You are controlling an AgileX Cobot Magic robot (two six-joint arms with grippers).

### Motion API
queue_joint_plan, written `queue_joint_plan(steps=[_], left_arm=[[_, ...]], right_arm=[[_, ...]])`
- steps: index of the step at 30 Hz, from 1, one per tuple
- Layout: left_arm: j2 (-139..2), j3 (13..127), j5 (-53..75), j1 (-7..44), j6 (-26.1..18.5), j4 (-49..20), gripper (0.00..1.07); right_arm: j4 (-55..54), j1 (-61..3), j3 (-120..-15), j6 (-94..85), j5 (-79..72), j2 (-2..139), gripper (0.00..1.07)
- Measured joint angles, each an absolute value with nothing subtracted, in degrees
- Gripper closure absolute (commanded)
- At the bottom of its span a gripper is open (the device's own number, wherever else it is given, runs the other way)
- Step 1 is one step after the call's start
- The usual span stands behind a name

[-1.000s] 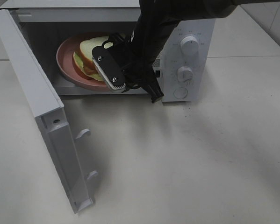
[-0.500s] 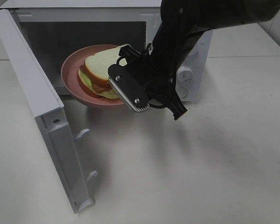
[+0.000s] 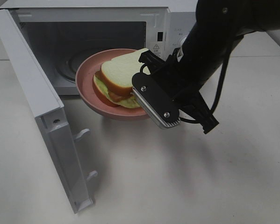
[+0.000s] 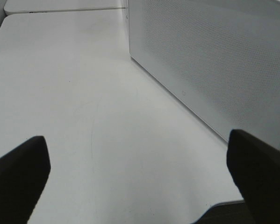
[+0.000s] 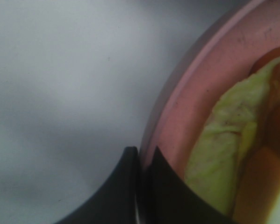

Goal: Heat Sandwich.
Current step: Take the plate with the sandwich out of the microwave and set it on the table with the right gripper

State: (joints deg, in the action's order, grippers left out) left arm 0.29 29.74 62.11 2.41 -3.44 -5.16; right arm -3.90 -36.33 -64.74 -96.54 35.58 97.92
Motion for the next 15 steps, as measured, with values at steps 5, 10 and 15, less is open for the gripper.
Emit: queue_joint_plan(steps=[5, 10, 15], left_arm=[[0.29, 29.74, 62.11, 2.41, -3.44, -5.16, 0.09], [0.29, 29.74, 62.11, 2.41, -3.44, -5.16, 0.09], [0.29, 29.74, 62.11, 2.41, -3.44, -5.16, 0.09]], right_arm=[[-1.66, -36.33, -61.54, -94.14, 36.1, 94.14, 1.07], [0.0, -36.33, -58.33, -91.5, 36.67, 90.24, 1.07], [0.0, -36.33, -54.77, -89.38, 37.87, 86.63, 1.07]])
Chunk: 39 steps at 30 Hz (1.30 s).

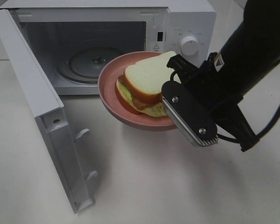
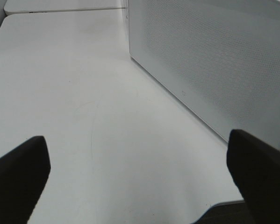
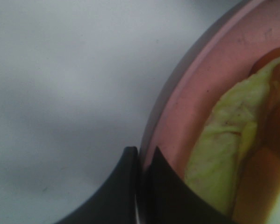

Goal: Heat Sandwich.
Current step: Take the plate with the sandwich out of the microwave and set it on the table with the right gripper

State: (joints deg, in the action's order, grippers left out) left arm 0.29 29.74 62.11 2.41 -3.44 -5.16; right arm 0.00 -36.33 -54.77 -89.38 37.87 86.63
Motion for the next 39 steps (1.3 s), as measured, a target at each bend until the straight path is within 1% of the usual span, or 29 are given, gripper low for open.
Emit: queue_joint_plan(steps=[10, 22, 27, 29, 30, 33, 35, 36, 39], left_arm=[[0.29, 29.74, 62.11, 2.41, -3.44, -5.16, 0.09], [0.29, 29.74, 62.11, 2.41, -3.44, -5.16, 0.09], [0.29, 29.74, 62.11, 2.41, -3.44, -5.16, 0.09], [0.29, 29.74, 62.11, 2.41, -3.44, -5.16, 0.09], [0.29, 29.74, 62.11, 2.41, -3.44, -5.16, 0.09], [0.29, 29.74, 62.11, 2.41, -3.44, -5.16, 0.09], [0.29, 29.74, 62.11, 2.41, -3.44, -5.16, 0.09], [0.29, 29.74, 62.11, 2.41, -3.44, -5.16, 0.09], [0.29, 29.74, 62.11, 2.41, -3.44, -5.16, 0.09]], right_arm=[[4.76, -36.33, -47.27, -79.64, 41.88, 78.32, 1.07], [6.82, -36.33, -42.97, -66.75, 43.83, 71.91, 1.07], [10.31, -36.33, -42.4, -57.24, 45.78, 70.82, 1.07], [13.18, -36.33, -42.34, -50.31, 47.61, 70.59, 1.07], [13.18, -36.33, -42.34, -50.31, 47.61, 70.59, 1.07], [16.33, -36.33, -42.34, -39.59, 50.19, 70.59, 1.07], [16.9, -36.33, -42.34, -37.36, 50.71, 70.59, 1.07], [18.22, -36.33, -42.34, -32.26, 51.74, 70.59, 1.07], [19.19, -36.33, -42.34, -28.36, 53.0, 70.59, 1.07]])
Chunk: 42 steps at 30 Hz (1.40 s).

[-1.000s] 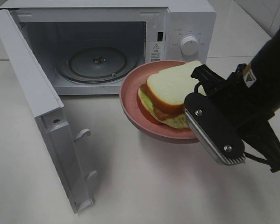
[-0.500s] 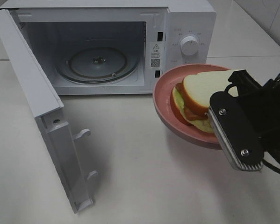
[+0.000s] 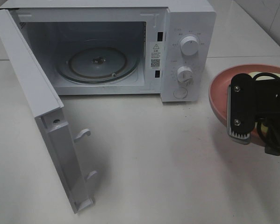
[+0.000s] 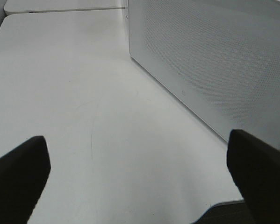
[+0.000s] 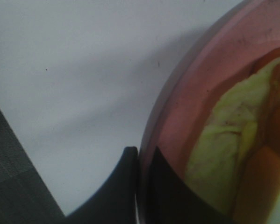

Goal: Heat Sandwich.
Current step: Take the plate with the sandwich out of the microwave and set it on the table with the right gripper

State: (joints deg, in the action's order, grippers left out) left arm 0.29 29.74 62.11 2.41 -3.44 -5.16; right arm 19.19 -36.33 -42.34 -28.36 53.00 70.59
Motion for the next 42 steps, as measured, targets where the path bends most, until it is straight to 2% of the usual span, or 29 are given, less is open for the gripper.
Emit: queue_joint_plan(steps=[14, 34, 42], left_arm=[[0.29, 29.74, 62.11, 2.41, -3.44, -5.16, 0.09], [0.29, 29.74, 62.11, 2.41, -3.44, -5.16, 0.09], [0.29, 29.74, 62.11, 2.41, -3.44, -5.16, 0.09]], right_arm=[[21.2, -36.33, -42.34, -2.35, 57.98, 70.59, 1.07], [21.6, -36.33, -42.34, 15.3, 58.84, 70.82, 1.07], [22.86, -36.33, -43.37, 20.63, 58.67, 74.94, 1.07]])
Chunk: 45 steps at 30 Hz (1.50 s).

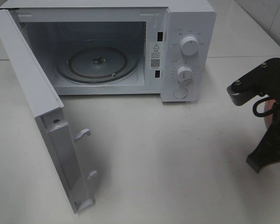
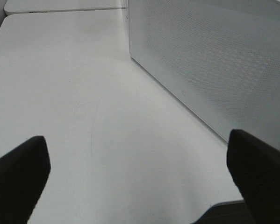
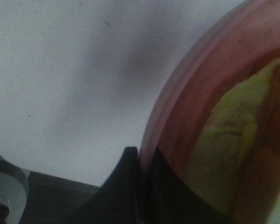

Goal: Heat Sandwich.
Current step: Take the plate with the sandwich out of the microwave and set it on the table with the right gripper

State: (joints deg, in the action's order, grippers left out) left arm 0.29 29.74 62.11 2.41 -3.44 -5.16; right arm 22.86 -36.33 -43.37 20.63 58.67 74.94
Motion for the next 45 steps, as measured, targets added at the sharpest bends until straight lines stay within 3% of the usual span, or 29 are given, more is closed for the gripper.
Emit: queue_joint_plan(steps=[9, 31, 45], left_arm=[[0.29, 29.74, 62.11, 2.41, -3.44, -5.16, 0.09], [0.29, 29.74, 62.11, 2.41, -3.44, -5.16, 0.09], [0.29, 29.74, 62.11, 2.41, -3.44, -5.16, 0.09]], right_arm=[[24.06, -35.47, -46.47, 23.03, 56.26, 80.96, 1.07], [24.41, -21.37, -46.87, 23.15, 44.35, 91.67, 1.07], [27.67, -15.7, -49.85, 23.26, 38.56, 100.73, 1.07]])
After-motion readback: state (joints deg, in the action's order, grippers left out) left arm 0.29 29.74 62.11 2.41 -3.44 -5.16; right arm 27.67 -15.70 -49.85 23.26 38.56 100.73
